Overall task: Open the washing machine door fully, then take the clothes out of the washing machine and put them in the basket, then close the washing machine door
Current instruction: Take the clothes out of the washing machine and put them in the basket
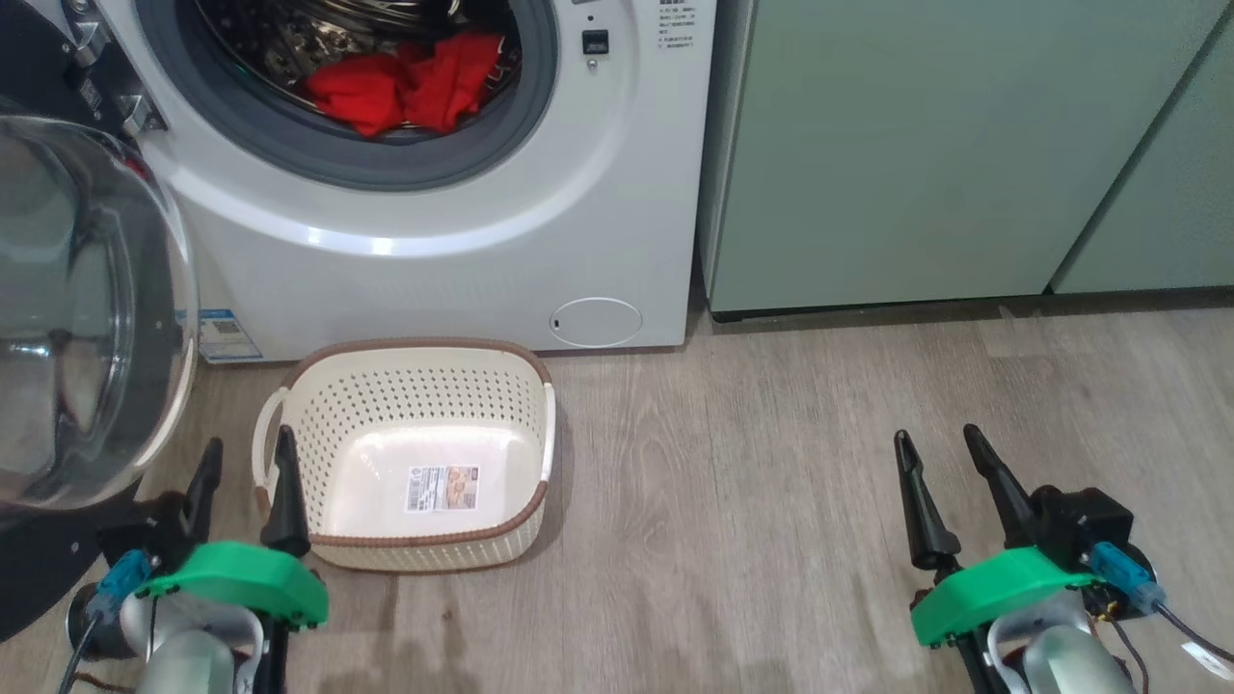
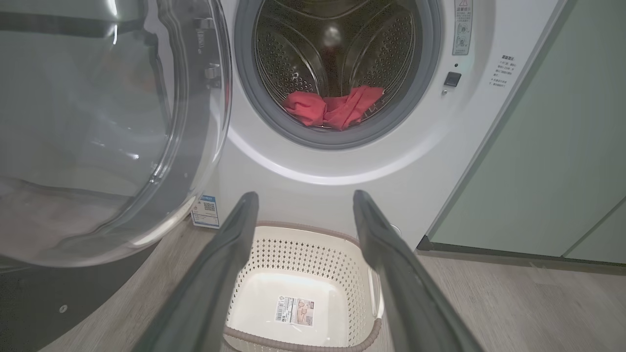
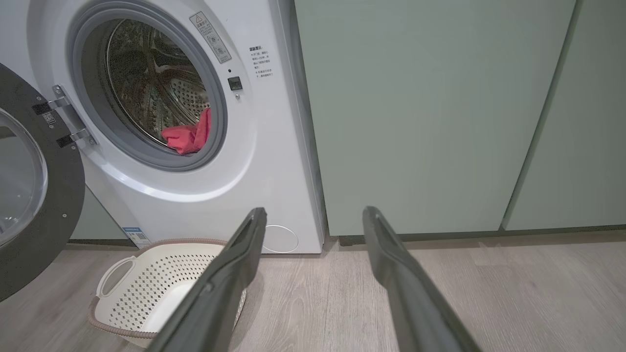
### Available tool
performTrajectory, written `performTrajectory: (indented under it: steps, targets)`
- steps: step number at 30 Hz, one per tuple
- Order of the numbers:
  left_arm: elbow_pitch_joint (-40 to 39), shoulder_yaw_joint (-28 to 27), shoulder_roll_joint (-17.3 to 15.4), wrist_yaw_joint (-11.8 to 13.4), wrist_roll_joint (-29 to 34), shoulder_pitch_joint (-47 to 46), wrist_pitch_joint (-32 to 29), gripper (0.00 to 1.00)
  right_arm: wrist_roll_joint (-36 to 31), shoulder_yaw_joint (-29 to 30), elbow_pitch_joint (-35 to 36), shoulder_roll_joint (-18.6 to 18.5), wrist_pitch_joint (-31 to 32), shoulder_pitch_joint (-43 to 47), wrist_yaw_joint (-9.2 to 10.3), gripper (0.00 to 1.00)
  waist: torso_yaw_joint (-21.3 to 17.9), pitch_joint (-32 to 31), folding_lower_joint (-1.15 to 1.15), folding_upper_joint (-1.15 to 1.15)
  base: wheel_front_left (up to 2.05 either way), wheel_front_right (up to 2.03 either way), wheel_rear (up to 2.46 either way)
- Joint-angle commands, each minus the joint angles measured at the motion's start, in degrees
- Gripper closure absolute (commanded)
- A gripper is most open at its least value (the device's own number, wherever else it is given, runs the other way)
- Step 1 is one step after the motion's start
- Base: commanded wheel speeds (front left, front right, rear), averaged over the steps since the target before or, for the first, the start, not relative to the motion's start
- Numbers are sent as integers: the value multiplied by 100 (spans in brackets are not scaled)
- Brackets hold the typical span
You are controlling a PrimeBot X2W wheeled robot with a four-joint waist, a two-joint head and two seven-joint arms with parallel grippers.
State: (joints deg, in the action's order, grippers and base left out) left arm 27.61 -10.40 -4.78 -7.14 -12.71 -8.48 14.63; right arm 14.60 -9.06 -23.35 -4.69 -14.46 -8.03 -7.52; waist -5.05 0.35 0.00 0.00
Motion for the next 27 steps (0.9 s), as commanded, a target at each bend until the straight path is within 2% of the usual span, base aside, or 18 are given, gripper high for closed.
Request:
performTrajectory:
  steps: [1, 19, 27]
  targets:
    - [-127, -140, -158, -35, -30, -286, 37, 0, -38, -117, 154, 2, -54, -85, 3, 0, 7, 5, 0, 0, 124, -124, 0]
    - [-106, -15, -170, -35, 12, -355, 37, 0, -39, -123, 163, 1, -54, -124, 3, 0, 46, 57, 0, 0, 194, -194, 0]
    - [-29, -101, -105, -35, 171, -309, 37, 0, -34, -137, 163, 0, -54, -122, 3, 0, 57, 55, 0, 0, 106, -106, 0]
